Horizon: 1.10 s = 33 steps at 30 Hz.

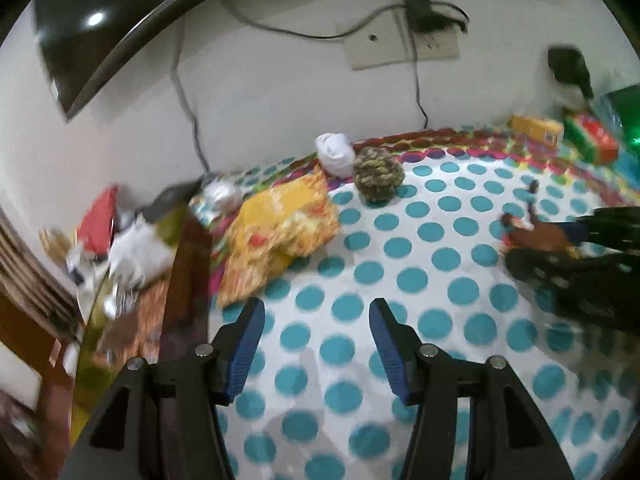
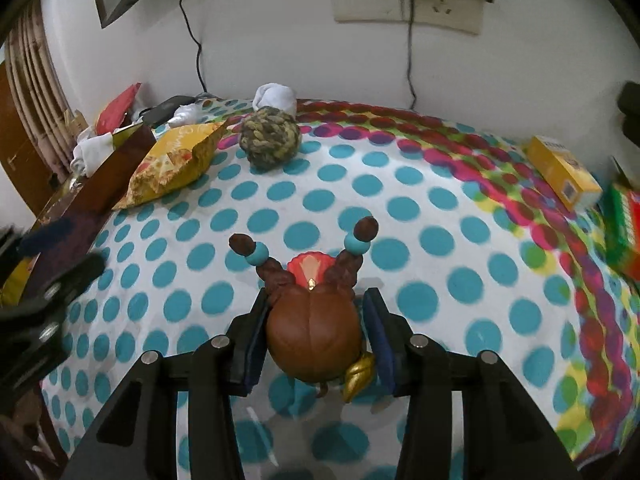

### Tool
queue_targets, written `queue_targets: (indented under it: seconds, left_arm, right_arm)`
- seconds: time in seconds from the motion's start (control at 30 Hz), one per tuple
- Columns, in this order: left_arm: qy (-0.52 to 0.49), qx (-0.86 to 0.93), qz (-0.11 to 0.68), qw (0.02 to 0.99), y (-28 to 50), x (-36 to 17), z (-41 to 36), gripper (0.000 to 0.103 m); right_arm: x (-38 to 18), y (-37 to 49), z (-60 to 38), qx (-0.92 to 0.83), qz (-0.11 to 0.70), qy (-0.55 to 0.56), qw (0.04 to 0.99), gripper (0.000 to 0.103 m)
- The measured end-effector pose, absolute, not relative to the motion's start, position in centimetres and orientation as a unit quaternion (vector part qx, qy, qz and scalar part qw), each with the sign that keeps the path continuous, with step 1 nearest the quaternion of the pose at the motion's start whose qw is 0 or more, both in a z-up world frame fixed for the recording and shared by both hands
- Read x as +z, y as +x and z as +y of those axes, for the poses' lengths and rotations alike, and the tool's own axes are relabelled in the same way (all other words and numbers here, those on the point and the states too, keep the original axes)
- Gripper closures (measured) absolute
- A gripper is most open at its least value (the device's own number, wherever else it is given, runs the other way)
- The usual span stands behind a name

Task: Organize objects
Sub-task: 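Grasp the yellow snack bag with the left tool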

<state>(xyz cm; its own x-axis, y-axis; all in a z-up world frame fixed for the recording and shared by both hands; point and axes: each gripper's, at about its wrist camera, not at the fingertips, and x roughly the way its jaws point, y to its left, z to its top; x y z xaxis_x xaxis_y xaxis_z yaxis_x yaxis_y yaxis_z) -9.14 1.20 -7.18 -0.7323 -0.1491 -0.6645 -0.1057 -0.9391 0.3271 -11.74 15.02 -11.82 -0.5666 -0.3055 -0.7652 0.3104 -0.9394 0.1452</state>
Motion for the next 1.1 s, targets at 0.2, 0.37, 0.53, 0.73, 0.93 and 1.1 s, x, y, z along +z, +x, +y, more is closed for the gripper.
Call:
queue_targets:
  seconds: [0.2,0.37,0.53,0.73,0.93,1.1]
  left_arm:
    - [0.374,-0.893,-0.247,0.038,-13.1,-9.0,3.3,0.047]
    - [0.371,-0.89,-0.259,0.064,-15.6,-9.2,3.1,0.047]
    - [0.382,-0.883,-0.251,0.101,-18.0,-9.9,1.6,0.047]
    - [0.391,-0.872,-0.267,0.124,-19.4,-11.5,1.4,0.047]
    - [0.371,-0.881,-0.276,0.1,-18.6,-11.7,2.2,0.061]
    - [0.364,-0.889,-0.264,0.086,-17.9,-11.2,2.4,0.067]
  right_arm:
    - [-11.9,-11.4,16.0,-0.884,-0.022,0.432,0.179,0.06]
    - [-11.9,-11.2,15.8,-0.884,-0.016,0.432,0.177,0.06]
    - [-11.9,-11.1,15.7,-0.884,-0.02,0.432,0.179,0.06]
    - [-11.9,-11.2,15.7,-0.885,-0.01,0.432,0.174,0.059]
    - [-11.9,-11.2,15.3,-0.886,0.005,0.432,0.168,0.059]
    - [-11.7,-11.2,15.0,-0.886,0.011,0.432,0.165,0.059]
